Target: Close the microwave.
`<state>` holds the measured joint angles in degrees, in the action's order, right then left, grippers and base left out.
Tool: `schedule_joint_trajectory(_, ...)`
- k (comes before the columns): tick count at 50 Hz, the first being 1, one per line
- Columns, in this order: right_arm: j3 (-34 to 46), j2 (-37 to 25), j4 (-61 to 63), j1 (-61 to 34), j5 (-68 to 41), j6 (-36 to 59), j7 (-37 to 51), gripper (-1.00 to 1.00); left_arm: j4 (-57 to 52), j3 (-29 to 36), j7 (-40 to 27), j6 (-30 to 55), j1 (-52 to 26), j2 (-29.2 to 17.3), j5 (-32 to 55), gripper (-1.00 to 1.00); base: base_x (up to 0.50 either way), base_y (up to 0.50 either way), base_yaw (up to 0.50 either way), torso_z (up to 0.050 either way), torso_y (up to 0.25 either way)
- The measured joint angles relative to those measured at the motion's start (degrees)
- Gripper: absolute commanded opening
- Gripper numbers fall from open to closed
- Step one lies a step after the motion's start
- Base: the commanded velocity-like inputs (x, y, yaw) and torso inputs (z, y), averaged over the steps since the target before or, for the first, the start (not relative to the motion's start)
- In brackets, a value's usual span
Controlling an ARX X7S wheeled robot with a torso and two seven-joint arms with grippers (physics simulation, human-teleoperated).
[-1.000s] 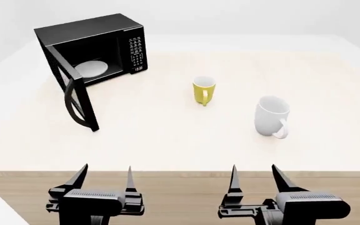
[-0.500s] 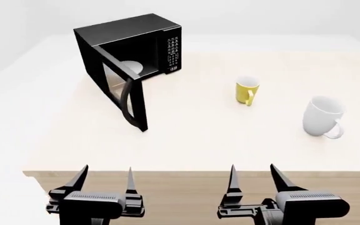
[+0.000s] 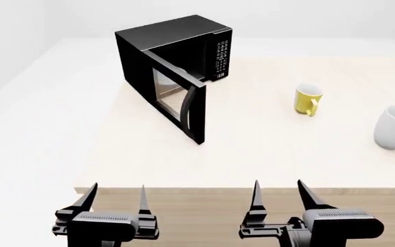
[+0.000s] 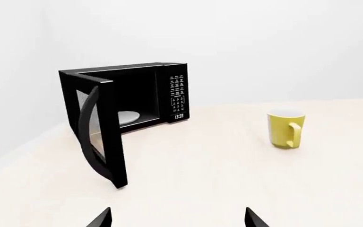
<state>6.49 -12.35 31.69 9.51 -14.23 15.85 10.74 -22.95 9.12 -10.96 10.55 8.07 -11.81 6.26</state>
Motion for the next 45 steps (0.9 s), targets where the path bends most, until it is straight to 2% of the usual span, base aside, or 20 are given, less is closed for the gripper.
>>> schedule_joint_trajectory(4, -0.18, -0.18, 0.24, -0.01, -0.17, -0.16, 0.42, 1.00, -0.05, 0.23, -0.32, 0.01, -0.05, -0.19, 0.16, 1.00, 0.07, 0.00, 0.00, 0.000, 0.000)
schedule_joint_trajectory(22, 0.26, -1.22, 0.80, 0.58, -1.61, -2.01, 0.37, 1.00, -0.06, 1.21, -1.66, -0.04, -0.28, -1.02, 0.62, 1.00, 0.49, 0.00, 0.00, 0.000, 0.000)
schedule_joint_trajectory(28, 0.37, -1.45, 0.60, 0.35, -1.93, -2.15, 0.66, 1.00, -0.31, 1.46, -2.11, 0.07, -0.32, -1.29, 0.75, 1.00, 0.04, 0.02, 0.00, 0.000, 0.000)
schedule_joint_trajectory(45, 0.66, -2.06, 0.51, 0.65, -2.71, -3.44, 1.28, 1.00, -0.35, 2.13, -3.09, -0.13, -0.28, -1.90, 1.14, 1.00, 0.00, 0.50, 0.00, 0.000, 0.000)
